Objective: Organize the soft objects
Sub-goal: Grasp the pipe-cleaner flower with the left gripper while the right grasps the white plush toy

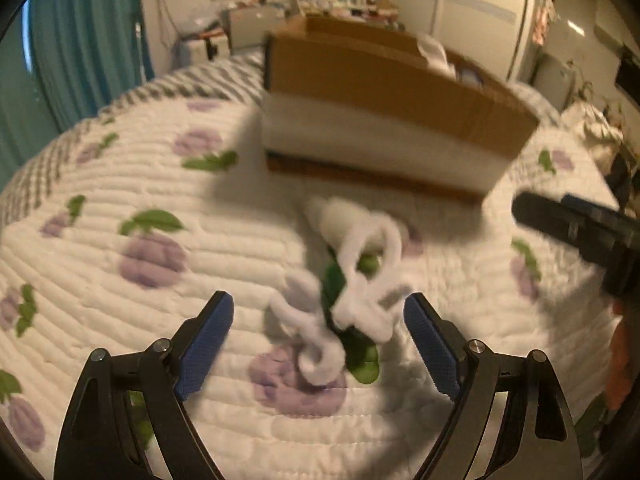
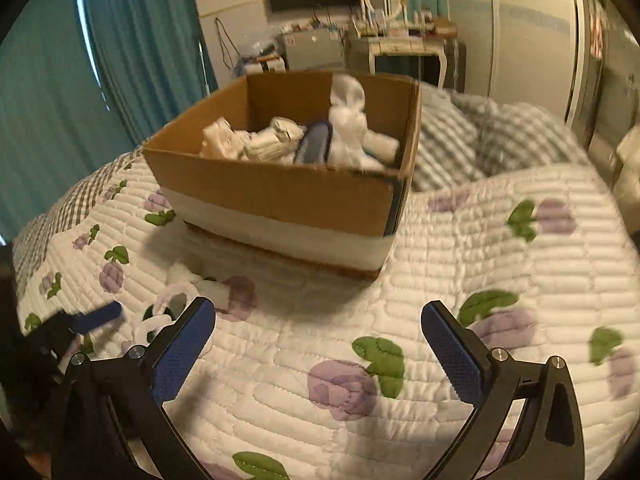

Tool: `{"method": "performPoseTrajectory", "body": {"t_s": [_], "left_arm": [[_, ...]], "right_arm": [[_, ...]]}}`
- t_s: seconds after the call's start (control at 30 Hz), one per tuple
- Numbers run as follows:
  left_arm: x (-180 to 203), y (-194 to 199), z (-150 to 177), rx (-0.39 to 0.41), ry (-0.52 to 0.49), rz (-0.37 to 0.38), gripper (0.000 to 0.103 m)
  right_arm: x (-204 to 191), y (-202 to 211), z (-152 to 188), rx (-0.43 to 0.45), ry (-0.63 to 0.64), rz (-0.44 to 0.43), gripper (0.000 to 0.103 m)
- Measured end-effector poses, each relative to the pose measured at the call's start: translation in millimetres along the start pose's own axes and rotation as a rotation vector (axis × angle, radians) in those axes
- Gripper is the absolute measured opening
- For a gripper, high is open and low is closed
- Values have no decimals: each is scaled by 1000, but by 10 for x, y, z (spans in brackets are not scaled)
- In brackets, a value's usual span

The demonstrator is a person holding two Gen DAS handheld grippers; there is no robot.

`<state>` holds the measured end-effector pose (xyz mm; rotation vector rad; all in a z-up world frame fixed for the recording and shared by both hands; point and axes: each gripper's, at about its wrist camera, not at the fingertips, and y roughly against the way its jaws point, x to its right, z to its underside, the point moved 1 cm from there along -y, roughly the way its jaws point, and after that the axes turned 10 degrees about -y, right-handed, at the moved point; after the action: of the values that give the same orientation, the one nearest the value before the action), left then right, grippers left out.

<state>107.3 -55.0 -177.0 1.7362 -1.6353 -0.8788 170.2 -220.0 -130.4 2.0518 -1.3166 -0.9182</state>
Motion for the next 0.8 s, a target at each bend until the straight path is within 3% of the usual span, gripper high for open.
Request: {"method": "performPoseTrajectory", "body": {"t_s": [0.03,0.17,0.23,0.4,0.63,0.73,0.8], "left_arm": [[14,-40,7,-12,-6,9,83],[33,-76,-18,-14,-18,68,50],[38,-49,-17,-1,-22,105,41],[-40,197,-11,50,-25,94,39],[-488,414,-83,95,-54,-21,39],[-706,420,-87,94,-25,3,39],[-774,395,-86,87,-12,3,39]], "right_arm": [[17,-17,-10,-4,-12,-9,103],[6,-22,8,-1,-7,-10,103],[-23,-29,30,-2,8,7,103],[-150,41,76,28,55,43,103],[-425,87,143,11,79,-5,103],[-631,-4,173,-13,104,-31,103],[-787,-115,195,-30,134,-37,97]]}}
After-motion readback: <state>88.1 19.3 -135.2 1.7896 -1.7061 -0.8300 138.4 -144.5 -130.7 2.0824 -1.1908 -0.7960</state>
